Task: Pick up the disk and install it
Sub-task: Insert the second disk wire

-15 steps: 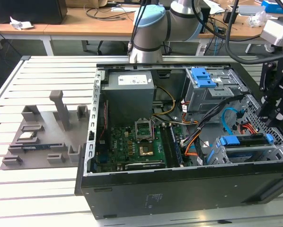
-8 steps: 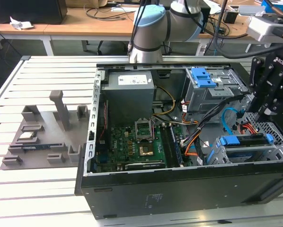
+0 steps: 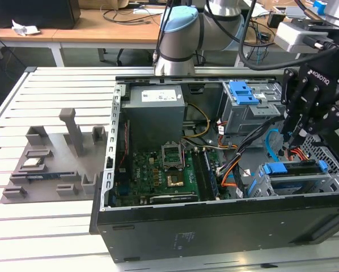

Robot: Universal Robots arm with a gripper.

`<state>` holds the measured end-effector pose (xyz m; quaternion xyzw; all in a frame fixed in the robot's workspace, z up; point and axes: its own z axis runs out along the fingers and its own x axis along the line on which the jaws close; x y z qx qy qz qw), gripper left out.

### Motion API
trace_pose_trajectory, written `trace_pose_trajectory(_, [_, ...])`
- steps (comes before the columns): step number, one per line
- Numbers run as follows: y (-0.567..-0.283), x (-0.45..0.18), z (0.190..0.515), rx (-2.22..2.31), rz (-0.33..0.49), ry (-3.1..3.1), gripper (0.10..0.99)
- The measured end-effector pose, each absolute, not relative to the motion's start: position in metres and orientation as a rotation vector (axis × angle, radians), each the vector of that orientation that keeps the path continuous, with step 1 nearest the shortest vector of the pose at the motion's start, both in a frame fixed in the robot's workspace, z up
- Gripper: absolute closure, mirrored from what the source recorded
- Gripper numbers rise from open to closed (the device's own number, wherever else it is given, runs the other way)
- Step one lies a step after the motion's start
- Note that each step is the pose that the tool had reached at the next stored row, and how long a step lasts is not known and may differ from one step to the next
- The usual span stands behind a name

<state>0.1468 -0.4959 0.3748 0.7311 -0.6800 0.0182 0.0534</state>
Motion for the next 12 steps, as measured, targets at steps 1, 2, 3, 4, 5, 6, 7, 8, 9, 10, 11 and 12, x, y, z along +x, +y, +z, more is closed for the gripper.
trace_pose_trajectory(1, [-0.4960,0.1467,0.3742,2.231,0.056,-2.056,0.725])
trace_pose_trajectory(2, [-0.4960,0.1467,0.3742,2.232,0.056,-2.056,0.725])
trace_pose_trajectory(3, [-0.4960,0.1467,0.3741,2.232,0.056,-2.056,0.725])
trace_pose_trajectory(4, [-0.4960,0.1466,0.3740,2.232,0.056,-2.056,0.725])
trace_pose_trajectory(5, [-0.4960,0.1466,0.3740,2.232,0.056,-2.055,0.741])
trace_pose_trajectory(6, [-0.4960,0.1466,0.3740,2.233,0.056,-2.055,0.741])
trace_pose_trajectory(7, [-0.4960,0.1466,0.3739,2.233,0.056,-2.055,0.871])
trace_pose_trajectory(8, [-0.4960,0.1466,0.3739,2.233,0.056,-2.055,0.871])
trace_pose_trajectory(9, [-0.4960,0.1466,0.3739,2.233,0.056,-2.055,0.925])
trace_pose_trajectory(10, [-0.4960,0.1466,0.3739,2.233,0.056,-2.054,0.925])
trace_pose_trajectory(11, [-0.4960,0.1466,0.3739,2.234,0.056,-2.054,0.925])
trace_pose_trajectory(12, [-0.4960,0.1466,0.3739,2.234,0.056,-2.054,0.925])
